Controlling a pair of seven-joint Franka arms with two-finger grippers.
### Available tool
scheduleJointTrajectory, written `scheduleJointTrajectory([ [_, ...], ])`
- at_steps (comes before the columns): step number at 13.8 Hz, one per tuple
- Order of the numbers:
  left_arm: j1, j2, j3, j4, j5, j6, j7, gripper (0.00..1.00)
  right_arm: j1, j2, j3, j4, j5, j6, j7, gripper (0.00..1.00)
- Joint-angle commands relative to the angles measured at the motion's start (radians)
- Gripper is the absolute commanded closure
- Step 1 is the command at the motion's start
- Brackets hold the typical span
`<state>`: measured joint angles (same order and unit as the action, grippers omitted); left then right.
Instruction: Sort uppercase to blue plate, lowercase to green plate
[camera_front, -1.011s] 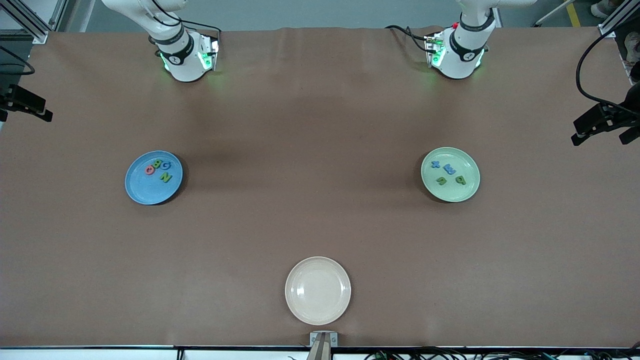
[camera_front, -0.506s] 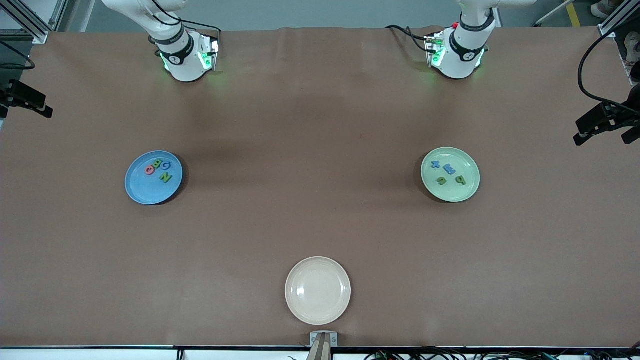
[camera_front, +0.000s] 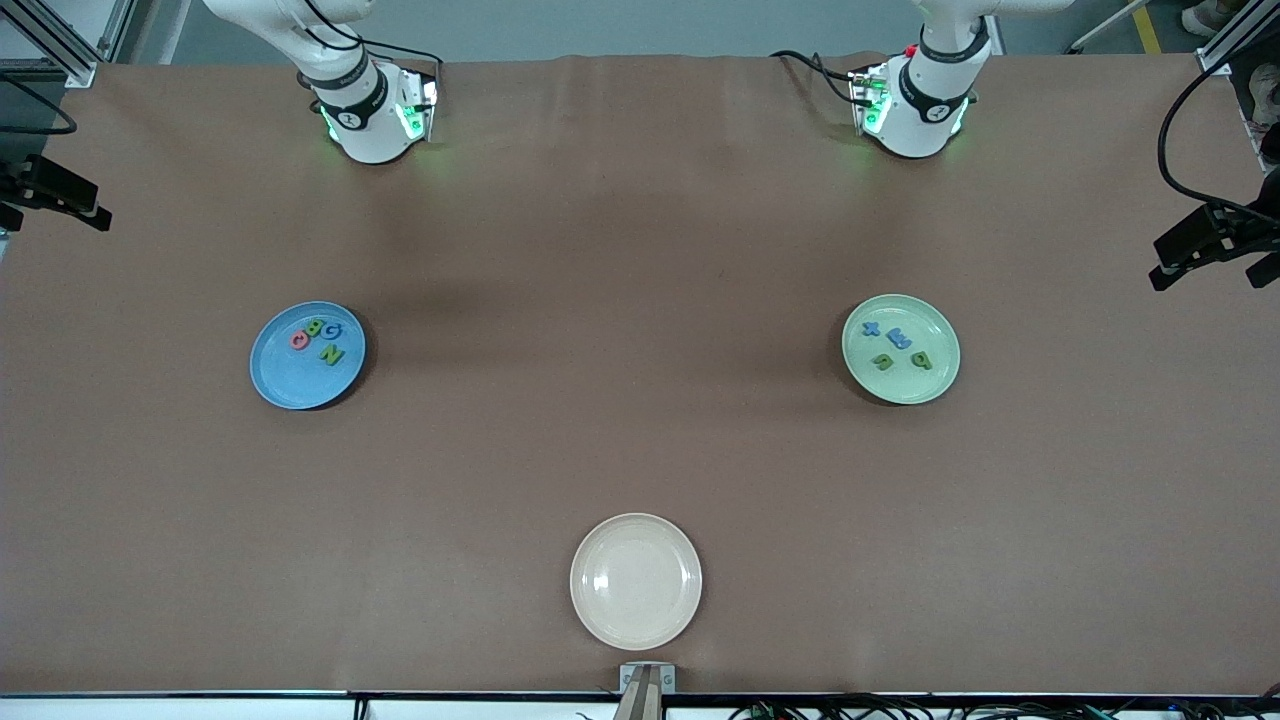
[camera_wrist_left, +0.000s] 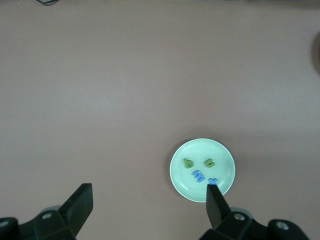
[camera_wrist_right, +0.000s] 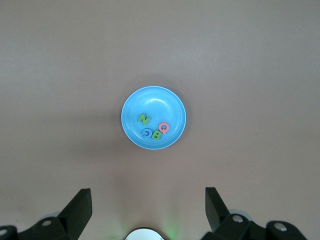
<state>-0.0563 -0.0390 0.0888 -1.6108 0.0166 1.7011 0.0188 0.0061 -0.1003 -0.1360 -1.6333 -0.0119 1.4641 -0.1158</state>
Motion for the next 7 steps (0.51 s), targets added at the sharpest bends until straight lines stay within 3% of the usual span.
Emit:
scheduleJointTrajectory([
  [1,-0.002,0.001,0.000,0.012,0.000,0.000,-0.003,0.00,-0.012,-0.039,0.009,-0.042,0.004,0.024,-0.005,0.00],
  [7,0.000,-0.001,0.000,0.012,-0.003,0.002,-0.005,0.00,-0.006,-0.041,0.013,-0.042,0.007,0.042,-0.005,0.00],
])
